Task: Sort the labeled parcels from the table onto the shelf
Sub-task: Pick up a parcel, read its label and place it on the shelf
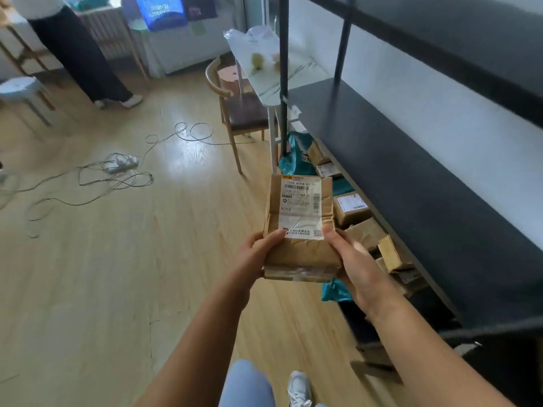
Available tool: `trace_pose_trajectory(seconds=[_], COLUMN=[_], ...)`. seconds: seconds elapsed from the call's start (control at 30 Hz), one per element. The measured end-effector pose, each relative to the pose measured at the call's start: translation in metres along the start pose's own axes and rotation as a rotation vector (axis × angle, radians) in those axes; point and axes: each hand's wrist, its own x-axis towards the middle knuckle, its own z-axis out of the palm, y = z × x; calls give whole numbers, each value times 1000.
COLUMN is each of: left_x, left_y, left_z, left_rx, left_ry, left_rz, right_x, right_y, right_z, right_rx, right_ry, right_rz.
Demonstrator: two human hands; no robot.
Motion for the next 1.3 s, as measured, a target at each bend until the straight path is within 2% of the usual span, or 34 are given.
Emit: trace_pose_trajectory(seconds=[0.2,0.6,0.7,0.9,1.13,1.3], left_x=[89,283,316,379,444,494], left_y=[39,168,194,226,261,288], left_z=[-32,-106,-105,-87,-74,-69], left_rx=[-24,140,161,266,483,440], left_ry=[64,-199,-292,-376,-279,-282], left_rz=[-26,3,5,8,-38,-9], right_x=[85,245,268,324,399,446], right_y=[-30,-108,-116,-146,-178,-199], right_z=[38,134,140,127,120,118], right_rx=[-98,29,72,153,132,88], right_ry=[-27,272,333,406,507,577], right_rz=[35,15,35,29,81,108])
